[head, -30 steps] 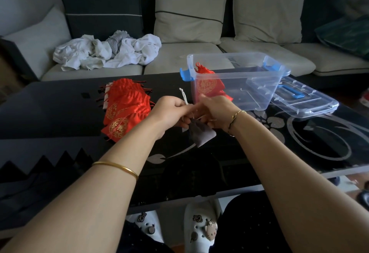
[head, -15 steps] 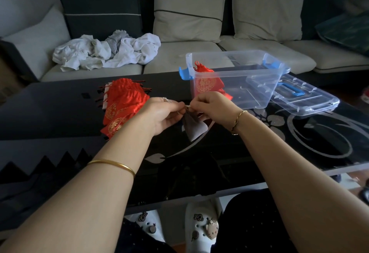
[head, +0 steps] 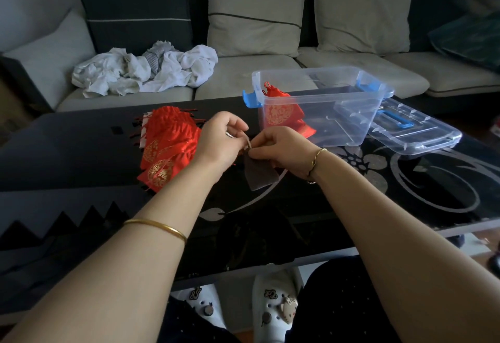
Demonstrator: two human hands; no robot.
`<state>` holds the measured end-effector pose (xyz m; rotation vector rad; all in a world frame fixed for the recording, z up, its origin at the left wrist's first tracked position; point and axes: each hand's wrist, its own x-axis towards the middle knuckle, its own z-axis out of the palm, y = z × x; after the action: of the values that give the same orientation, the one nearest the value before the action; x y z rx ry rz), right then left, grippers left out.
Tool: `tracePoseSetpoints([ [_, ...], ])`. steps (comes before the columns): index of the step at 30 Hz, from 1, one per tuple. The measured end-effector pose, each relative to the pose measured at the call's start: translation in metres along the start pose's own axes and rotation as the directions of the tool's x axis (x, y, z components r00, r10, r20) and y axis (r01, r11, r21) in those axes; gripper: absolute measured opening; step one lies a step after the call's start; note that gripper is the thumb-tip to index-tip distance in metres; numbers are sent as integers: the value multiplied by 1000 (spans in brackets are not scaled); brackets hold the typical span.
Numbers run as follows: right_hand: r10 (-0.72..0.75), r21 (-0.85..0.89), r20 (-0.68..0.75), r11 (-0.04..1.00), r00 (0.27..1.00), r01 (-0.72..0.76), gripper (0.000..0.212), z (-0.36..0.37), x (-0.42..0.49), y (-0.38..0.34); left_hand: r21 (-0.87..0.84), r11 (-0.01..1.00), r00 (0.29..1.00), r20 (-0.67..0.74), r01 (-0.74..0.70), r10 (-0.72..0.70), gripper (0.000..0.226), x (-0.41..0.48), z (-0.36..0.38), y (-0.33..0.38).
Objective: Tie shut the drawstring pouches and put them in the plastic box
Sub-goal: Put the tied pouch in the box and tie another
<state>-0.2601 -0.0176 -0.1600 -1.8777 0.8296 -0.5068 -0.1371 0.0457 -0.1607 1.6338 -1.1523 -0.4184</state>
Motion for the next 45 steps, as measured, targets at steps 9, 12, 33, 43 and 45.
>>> tracePoseSetpoints([
  [9, 92, 589, 72, 800, 993, -117, 18, 4, -4, -3, 396, 850, 908, -82, -348, 410, 21, -2, 15, 2],
  [12, 71, 591, 92, 799, 993, -112, 17, 4, -5, -3, 403, 830, 890, -75, -386, 450, 20, -1, 16, 2],
  [33, 71, 42, -348, 997, 935, -60, 29, 2, 8, -2, 438, 847, 939, -16, -302, 344, 17, -4, 2, -2],
  [43, 254, 42, -307, 966, 917, -254, 28, -4, 7, 17, 185, 979, 996, 11, -90, 89, 22, -5, -2, 8],
  [45, 252, -1, -304, 964, 919, -265, 28, -2, 8, 18, -98, 995, 996, 89, 23, -14, 26, -9, 1, 14],
])
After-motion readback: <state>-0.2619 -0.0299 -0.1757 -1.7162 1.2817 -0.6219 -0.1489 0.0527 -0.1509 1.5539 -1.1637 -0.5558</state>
